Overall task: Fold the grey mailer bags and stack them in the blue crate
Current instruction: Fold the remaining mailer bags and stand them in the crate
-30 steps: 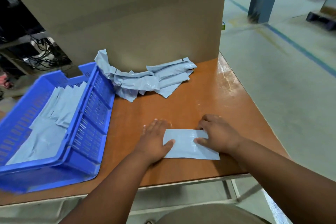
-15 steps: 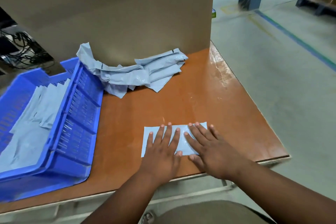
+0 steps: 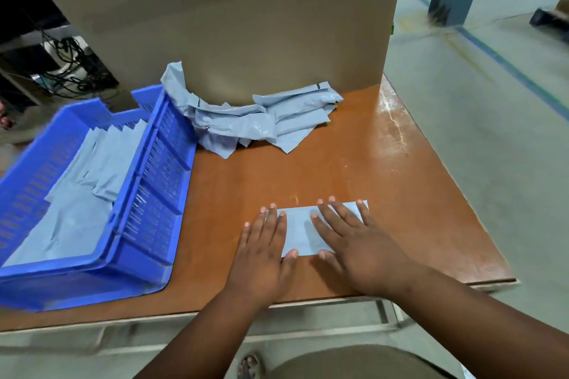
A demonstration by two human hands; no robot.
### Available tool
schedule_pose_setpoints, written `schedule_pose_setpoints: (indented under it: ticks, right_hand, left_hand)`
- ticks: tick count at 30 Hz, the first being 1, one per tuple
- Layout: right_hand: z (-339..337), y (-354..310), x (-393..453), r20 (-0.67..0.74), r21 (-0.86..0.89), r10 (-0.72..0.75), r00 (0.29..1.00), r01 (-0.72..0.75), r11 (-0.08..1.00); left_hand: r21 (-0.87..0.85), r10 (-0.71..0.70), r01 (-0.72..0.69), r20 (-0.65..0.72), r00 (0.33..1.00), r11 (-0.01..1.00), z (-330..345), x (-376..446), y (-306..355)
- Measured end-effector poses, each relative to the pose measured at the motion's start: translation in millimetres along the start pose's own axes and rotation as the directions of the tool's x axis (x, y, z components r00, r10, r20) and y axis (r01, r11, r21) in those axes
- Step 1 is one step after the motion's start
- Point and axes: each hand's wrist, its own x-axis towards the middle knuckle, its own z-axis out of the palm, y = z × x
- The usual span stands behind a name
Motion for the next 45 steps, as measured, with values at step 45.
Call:
schedule_pose_setpoints:
  ticks: [45]
  right_hand:
    - [2,12,37,0.02,0.181,0.057,0.998,-0.06,0.982]
  left_hand:
    - [-0.126,0.192,-0.182,0.071,0.979,0.975,-12,55,48]
